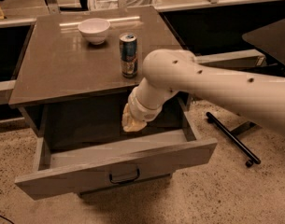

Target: Open top drawer

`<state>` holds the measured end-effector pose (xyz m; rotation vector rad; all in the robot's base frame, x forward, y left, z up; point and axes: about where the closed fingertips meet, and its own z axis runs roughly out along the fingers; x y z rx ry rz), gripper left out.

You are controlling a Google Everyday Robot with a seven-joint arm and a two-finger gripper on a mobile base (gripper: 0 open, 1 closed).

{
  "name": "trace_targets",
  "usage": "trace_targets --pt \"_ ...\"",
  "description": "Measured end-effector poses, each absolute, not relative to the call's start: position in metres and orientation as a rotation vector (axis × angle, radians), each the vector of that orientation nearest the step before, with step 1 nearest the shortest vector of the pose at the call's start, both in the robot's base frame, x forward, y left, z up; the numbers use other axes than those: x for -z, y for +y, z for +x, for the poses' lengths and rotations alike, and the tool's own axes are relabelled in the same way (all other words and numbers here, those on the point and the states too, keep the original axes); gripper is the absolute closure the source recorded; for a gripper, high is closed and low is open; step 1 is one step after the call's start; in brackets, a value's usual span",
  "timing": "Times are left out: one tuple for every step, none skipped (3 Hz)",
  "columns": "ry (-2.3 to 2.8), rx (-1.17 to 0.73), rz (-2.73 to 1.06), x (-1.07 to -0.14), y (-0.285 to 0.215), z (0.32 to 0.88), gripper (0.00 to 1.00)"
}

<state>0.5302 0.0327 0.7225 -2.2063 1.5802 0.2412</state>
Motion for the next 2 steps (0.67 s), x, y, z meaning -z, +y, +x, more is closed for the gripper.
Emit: trace_targets --pt "1.667 -0.243 -2.183 -0.686 0.059 0.541 0.99" --pt "1.735 -0.352 -2.145 -0.655 0.065 0.533 1.0"
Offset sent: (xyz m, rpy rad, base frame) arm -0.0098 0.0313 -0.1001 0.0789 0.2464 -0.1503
